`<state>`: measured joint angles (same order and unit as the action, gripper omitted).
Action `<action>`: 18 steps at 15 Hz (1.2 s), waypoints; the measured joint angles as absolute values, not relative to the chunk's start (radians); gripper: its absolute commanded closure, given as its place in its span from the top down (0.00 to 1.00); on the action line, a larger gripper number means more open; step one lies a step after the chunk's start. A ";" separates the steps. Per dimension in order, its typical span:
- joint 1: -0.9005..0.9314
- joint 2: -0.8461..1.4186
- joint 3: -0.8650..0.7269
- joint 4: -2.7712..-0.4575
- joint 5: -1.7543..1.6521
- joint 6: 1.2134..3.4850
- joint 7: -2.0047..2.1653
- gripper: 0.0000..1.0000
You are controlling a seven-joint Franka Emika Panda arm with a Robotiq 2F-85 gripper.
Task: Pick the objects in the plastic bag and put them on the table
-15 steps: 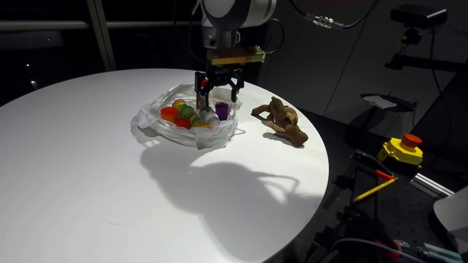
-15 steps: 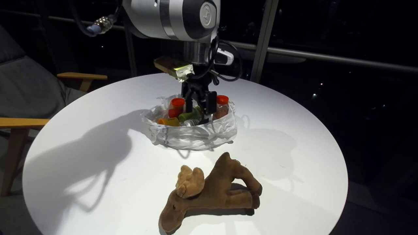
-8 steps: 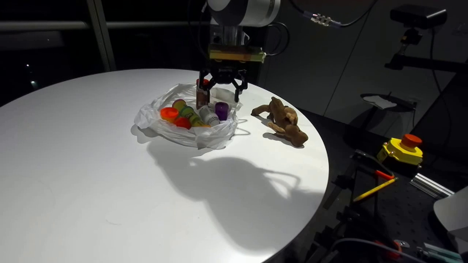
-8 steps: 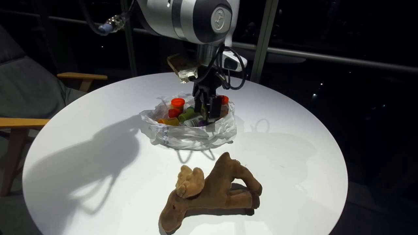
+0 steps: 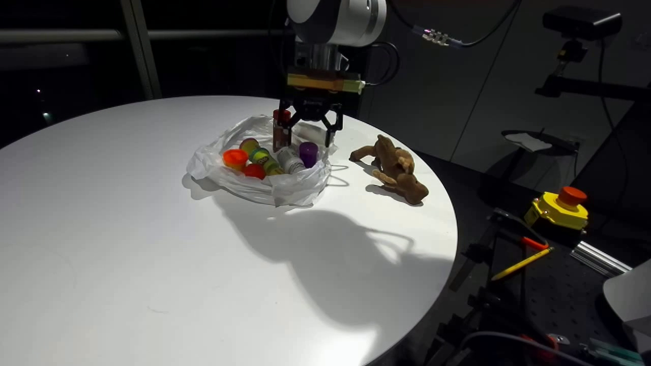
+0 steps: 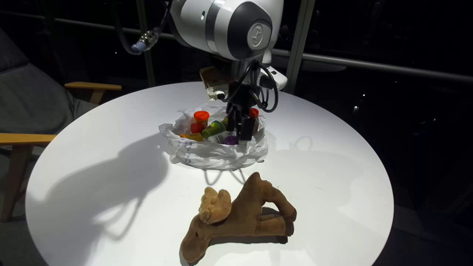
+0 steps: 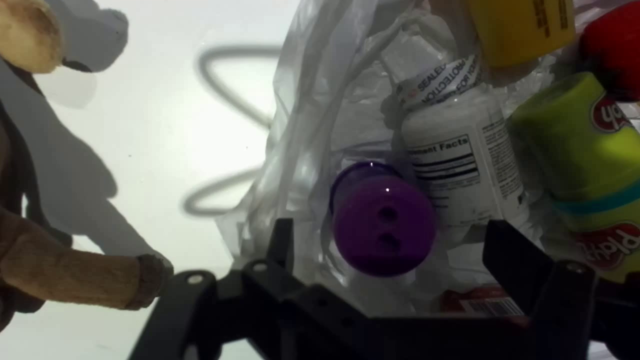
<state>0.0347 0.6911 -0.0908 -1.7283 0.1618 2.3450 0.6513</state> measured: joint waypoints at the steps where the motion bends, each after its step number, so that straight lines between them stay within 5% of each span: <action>1: 0.032 0.697 -0.091 -1.724 0.165 2.345 0.655 0.64; 6: 0.029 0.705 -0.091 -1.716 0.177 2.345 0.664 0.26; 18: 0.064 0.504 -0.111 -1.831 0.084 2.325 0.668 0.26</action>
